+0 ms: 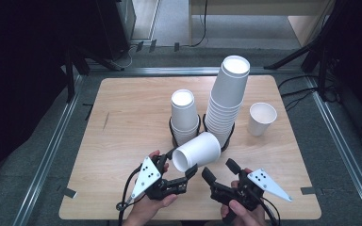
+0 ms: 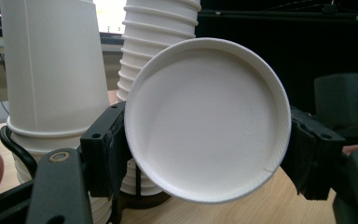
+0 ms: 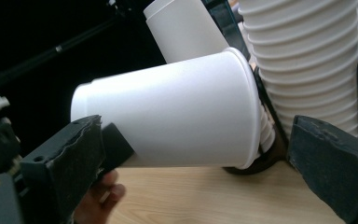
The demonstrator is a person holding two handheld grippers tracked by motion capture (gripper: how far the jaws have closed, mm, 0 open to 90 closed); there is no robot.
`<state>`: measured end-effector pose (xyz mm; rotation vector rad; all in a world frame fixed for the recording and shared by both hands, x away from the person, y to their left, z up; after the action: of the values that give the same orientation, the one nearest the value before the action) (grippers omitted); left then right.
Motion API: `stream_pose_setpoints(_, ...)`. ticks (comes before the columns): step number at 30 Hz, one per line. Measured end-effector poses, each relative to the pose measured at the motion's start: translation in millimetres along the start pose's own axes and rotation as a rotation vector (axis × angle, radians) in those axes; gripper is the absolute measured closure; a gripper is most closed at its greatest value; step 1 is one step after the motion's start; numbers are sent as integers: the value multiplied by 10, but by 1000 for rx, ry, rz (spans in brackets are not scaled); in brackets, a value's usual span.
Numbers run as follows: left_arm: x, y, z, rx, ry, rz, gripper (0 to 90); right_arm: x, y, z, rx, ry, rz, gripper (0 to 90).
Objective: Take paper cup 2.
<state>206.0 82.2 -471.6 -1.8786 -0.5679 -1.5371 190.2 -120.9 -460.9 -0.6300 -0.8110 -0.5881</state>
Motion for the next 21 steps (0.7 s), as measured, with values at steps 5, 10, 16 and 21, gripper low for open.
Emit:
stream_pose_setpoints(5, -10, 2, 4, 6, 6, -6, 258, 22, 2, -35, 49, 172, 62, 25)
stream_pose_setpoints(10, -28, 14, -17, 11, 18, -12, 258, 30, 31, -158, 81, 394, 98, 0)
stream_pose_setpoints(16, -44, 26, -35, 15, 29, -16, 257, 29, 52, -266, 100, 654, 97, 0)
stream_pose_setpoints(21, -57, 34, -51, 20, 36, -22, 257, 14, 112, -237, 157, 810, 107, 0)
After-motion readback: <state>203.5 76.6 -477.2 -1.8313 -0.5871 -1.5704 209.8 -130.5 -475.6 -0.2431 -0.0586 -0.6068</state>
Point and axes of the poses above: each handheld gripper's, and its own axes: y roughly forward along the jaws, x roughly out of its top, z roughly to its left, the point moved 3 cm from there along y, roughly forward along the jaws, and after that the axes turned 11 degrees about z, right-handed, at the moved point
